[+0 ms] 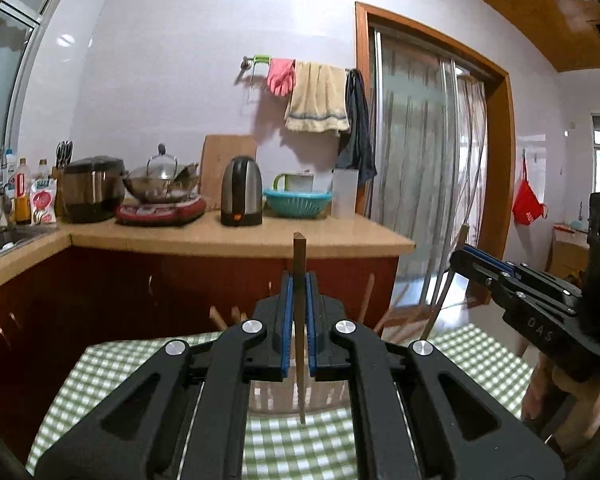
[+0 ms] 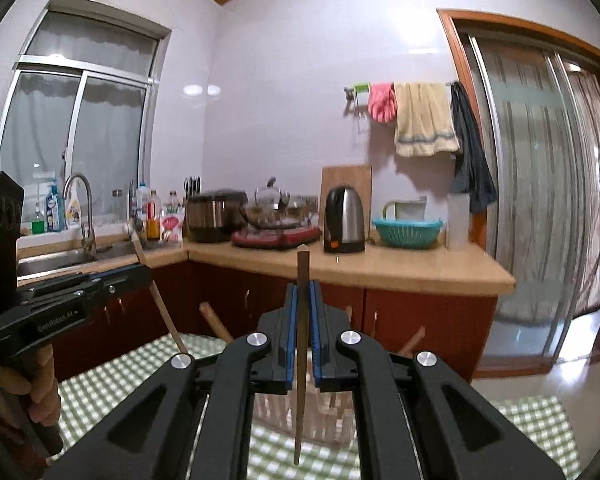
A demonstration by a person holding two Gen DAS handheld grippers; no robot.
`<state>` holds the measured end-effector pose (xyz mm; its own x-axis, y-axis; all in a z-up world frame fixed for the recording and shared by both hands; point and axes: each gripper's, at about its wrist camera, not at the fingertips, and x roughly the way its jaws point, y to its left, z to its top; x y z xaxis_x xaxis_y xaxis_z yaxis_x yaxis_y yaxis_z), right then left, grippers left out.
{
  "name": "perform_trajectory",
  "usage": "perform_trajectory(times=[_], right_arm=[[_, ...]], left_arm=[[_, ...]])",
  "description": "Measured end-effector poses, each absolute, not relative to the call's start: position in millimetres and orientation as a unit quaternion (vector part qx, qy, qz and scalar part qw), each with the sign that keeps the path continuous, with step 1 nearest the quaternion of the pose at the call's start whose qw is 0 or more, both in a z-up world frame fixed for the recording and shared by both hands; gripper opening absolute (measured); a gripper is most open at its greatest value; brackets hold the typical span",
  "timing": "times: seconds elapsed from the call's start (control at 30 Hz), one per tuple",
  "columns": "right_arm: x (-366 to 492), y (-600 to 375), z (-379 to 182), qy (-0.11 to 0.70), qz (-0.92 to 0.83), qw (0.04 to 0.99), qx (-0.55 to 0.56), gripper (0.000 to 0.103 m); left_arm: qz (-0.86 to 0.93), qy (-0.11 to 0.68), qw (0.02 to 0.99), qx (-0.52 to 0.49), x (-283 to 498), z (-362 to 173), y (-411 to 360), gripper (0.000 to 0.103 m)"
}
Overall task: Organize utensils
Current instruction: 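Lower both chopsticks into the basket and open both grippers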
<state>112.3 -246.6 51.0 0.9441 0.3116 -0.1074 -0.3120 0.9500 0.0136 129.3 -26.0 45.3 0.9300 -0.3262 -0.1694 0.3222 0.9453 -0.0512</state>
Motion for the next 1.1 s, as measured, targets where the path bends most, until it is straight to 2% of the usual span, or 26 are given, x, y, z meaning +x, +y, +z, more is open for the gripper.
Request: perform_trajectory(times=[0.27,0.5,1.1], right_arm=[[153.0,-239.7,77.1,0.013,0.156,0.988,-0.004,0.007],[187.9,-232.8,76.1,0.005,0.144,0.989,-0.018,0.007],[238.3,-234.4,14.9,0.086,0.134,0.987,-0.01,0.007]], left_arm=[[-0.161,0.051,0.986,-0.005,169.0,76.1,-36.9,0.006],[-0.145,0.033,0.989,-0.007,205.5,84.3,-39.7,0.006],[-0.141,0.114,0.983,0.001,250.5,11.0,-41.0,0.006]])
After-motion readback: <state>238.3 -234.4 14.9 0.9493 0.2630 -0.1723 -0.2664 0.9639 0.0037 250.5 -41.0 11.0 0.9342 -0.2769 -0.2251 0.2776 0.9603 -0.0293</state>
